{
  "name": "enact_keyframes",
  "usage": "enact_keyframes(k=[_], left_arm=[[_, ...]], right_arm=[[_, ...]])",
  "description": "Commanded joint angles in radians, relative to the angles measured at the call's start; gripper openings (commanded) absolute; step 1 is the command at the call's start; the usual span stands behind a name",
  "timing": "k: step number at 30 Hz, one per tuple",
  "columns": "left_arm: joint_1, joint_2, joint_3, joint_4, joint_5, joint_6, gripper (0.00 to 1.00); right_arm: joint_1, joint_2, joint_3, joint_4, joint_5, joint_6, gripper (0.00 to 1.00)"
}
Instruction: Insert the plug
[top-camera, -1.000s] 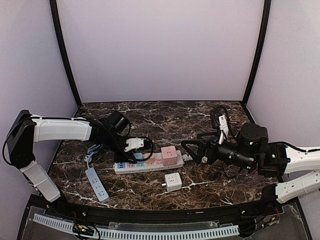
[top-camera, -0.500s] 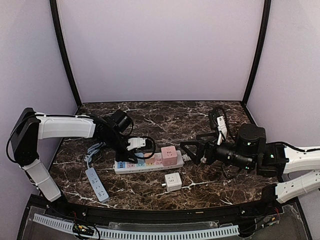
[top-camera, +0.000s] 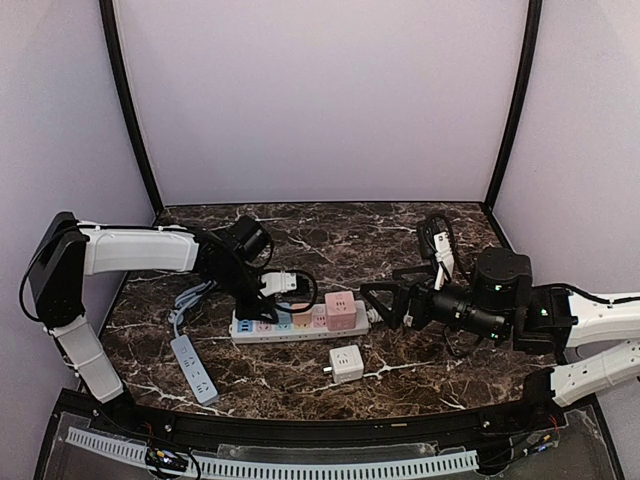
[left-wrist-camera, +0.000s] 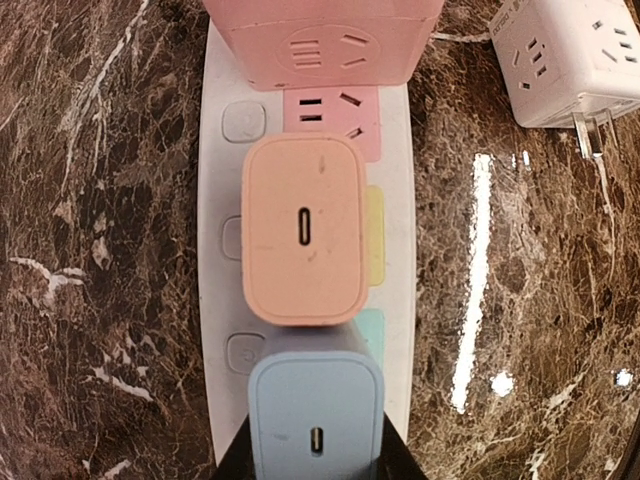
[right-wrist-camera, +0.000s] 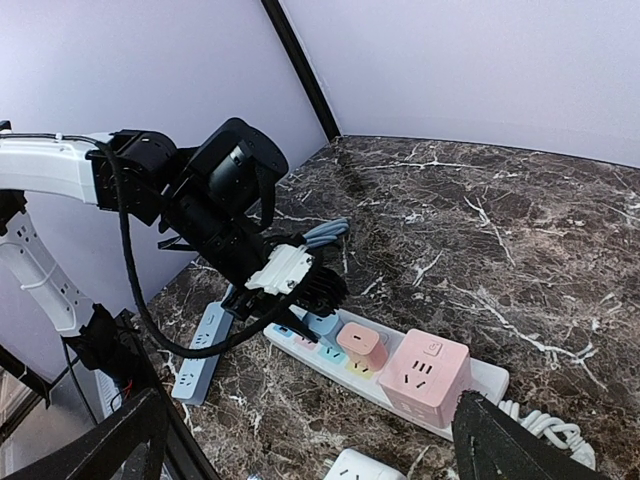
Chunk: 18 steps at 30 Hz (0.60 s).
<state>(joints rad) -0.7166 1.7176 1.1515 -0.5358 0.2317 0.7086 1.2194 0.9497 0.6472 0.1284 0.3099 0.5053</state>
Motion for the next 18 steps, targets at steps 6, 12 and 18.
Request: enact_keyframes(k=[6, 12, 18], left_arm=[[-0.005, 0.064, 0.017, -0.099, -0.029, -0.004, 0.01], [-0.002, 0.137, 0.082, -0.15, -0.038, -0.006, 0.01], [-0.003, 0.107, 0.046, -0.093, -0.027, -0.02, 0.01]], right_arm=[[0.005, 0.002, -0.001, 0.027, -0.006, -0.012, 0.99], [0.006, -0.002, -0.003, 0.025, -0.008, -0.014, 0.99], [0.008, -0.008, -0.004, 0.025, -0.006, -0.013, 0.99]])
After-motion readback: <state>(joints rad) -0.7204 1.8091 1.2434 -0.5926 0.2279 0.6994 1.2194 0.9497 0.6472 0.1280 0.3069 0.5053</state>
